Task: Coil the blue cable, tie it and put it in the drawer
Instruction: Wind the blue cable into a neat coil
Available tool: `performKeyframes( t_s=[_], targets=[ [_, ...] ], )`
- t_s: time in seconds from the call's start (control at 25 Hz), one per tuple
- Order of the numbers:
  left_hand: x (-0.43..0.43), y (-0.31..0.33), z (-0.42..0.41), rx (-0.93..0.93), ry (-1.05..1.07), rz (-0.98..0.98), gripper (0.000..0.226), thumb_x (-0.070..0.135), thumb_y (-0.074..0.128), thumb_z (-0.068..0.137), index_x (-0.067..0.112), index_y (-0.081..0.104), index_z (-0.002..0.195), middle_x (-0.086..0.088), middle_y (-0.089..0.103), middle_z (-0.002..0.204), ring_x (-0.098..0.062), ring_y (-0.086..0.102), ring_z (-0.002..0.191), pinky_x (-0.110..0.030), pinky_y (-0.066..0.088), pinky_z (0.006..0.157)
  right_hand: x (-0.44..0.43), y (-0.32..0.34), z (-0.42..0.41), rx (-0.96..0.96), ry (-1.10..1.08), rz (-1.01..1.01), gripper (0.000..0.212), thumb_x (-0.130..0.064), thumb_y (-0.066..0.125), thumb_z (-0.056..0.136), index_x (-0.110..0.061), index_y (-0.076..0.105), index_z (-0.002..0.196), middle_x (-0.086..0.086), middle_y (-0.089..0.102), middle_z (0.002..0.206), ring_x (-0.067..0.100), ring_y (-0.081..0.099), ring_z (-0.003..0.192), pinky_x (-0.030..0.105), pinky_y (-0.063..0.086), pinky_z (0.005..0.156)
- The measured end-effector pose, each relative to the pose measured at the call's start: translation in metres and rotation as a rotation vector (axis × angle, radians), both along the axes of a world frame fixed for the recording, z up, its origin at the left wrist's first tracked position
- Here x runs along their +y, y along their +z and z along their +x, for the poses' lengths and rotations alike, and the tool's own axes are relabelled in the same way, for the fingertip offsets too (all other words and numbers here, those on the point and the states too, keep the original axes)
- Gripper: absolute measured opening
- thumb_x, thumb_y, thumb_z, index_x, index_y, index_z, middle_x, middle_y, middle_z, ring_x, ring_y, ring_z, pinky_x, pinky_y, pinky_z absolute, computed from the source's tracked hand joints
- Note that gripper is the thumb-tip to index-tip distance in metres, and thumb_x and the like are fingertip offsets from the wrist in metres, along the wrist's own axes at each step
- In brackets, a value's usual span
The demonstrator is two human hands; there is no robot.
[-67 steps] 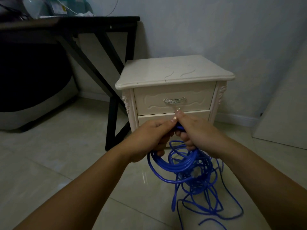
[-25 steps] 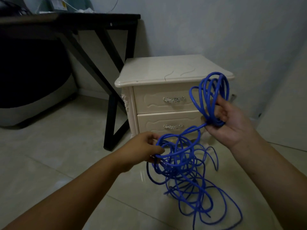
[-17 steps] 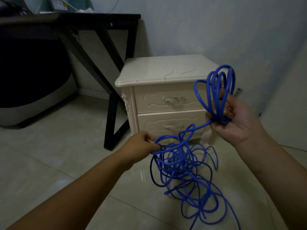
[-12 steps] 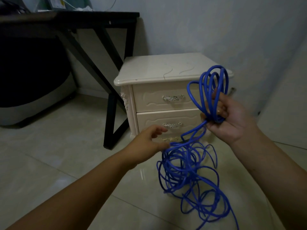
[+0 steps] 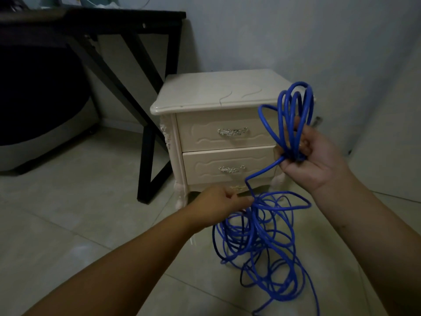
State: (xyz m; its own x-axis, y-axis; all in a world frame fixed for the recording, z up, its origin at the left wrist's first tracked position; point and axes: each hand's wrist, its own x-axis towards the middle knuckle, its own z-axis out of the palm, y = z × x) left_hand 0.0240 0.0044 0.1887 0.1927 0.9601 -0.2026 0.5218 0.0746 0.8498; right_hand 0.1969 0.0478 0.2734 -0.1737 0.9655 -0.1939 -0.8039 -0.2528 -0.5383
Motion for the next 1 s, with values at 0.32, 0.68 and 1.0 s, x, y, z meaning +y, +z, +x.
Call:
performKeyframes(
  t_s=[0.32,0.68,1.0],
  targets=[
    [0.012,-0.007,0.022,0.185,-0.049,-0.214,0.046,0.053,0.066,0.080,0.013,0.070,0.102,-0.006,0.067,0.107,-0.016,0.060,0.096,-0.036,0.049,0.083,-0.003,0.004,0.001,0.079,0.025,0.016,0.058,-0.019,0.049,0.099,-0.011,0.054,0.042,-0.006,0.025,0.035,0.006,0.027,0.029,0.017,0.044,0.038],
    [0.020,-0.008,0.004,-0.322,0.101,-0.397,0.033,-0.018,0.046,0.083,0.014,0.047,0.074,-0.003,0.074,0.079,-0.007,0.071,0.068,-0.014,0.048,0.047,0.006,0.004,0.017,0.094,-0.032,0.029,0.049,-0.017,0.051,0.098,-0.009,0.058,0.050,-0.007,0.028,0.038,0.005,0.029,0.033,0.015,0.043,0.043],
    [0.012,-0.011,0.014,0.051,-0.131,-0.184,0.065,0.040,0.072,0.082,0.041,0.039,0.138,0.008,0.054,0.108,-0.010,0.055,0.097,-0.023,0.048,0.076,0.002,0.006,0.010,0.158,-0.030,0.002,0.046,-0.014,0.055,0.095,-0.007,0.059,0.050,-0.006,0.031,0.046,0.006,0.032,0.039,0.019,0.044,0.039]
  ],
)
